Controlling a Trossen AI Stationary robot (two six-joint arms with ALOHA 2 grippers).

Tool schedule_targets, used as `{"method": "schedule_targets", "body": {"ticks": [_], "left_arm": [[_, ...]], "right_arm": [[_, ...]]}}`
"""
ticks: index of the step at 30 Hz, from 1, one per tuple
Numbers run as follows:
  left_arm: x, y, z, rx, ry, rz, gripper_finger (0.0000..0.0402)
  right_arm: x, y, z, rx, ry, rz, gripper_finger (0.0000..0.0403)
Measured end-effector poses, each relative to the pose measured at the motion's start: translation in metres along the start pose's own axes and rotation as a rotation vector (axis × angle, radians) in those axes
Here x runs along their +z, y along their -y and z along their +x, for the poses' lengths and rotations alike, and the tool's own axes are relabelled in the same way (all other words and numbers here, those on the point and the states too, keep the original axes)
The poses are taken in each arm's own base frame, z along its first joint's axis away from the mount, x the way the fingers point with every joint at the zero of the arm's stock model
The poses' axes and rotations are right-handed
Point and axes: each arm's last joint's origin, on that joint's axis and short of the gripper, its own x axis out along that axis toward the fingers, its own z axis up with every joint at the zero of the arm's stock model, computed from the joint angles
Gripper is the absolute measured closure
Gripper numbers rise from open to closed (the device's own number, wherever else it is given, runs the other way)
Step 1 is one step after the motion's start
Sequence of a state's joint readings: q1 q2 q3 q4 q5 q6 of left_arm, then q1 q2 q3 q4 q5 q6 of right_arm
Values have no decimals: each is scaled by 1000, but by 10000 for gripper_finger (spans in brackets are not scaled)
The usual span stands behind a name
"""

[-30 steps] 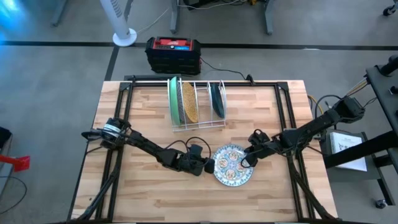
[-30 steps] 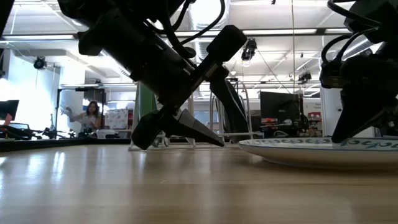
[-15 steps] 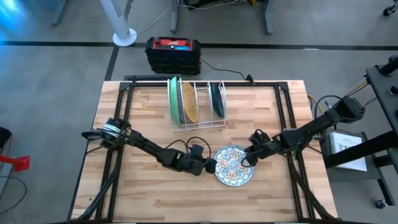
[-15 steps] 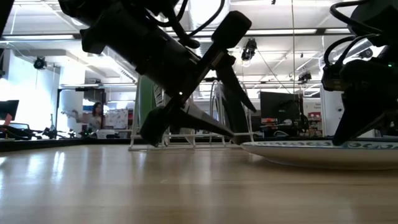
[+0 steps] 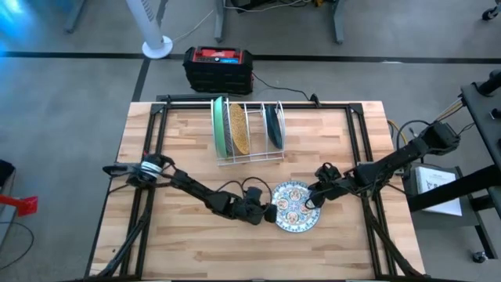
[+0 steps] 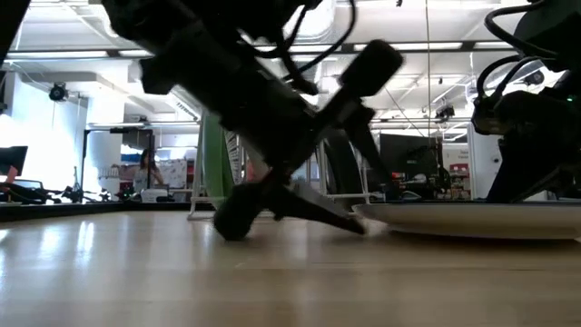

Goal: Sort dishes
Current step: Put the white plate in the dish rack

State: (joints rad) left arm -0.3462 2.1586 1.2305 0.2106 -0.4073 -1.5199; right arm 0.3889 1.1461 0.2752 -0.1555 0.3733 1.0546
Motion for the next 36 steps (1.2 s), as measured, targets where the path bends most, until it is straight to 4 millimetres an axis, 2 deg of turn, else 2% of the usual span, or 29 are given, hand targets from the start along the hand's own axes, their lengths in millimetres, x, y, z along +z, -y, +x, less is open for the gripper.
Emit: {"method": "schedule_targets", "body": {"ticks": [5,13,22,27,33,36], "left_arm": [[1,17,2,-1,-5,32,208],[2,20,2,-24,62,21,210],[6,31,2,-68,169,75,216],[8,33,1,-56,219,99,262],[9,29,1,-35,241,67,368],[6,28,-1,-30,270,79,369]], "right_arm": [[0,0,1,17,15,-8,403],[-3,1,1,17,29,-2,403],[-2,-5,1,81,57,-29,402],[-2,-6,1,93,63,-24,402],[0,-7,0,95,78,-21,402],[1,-8,-1,98,87,-28,402]]}}
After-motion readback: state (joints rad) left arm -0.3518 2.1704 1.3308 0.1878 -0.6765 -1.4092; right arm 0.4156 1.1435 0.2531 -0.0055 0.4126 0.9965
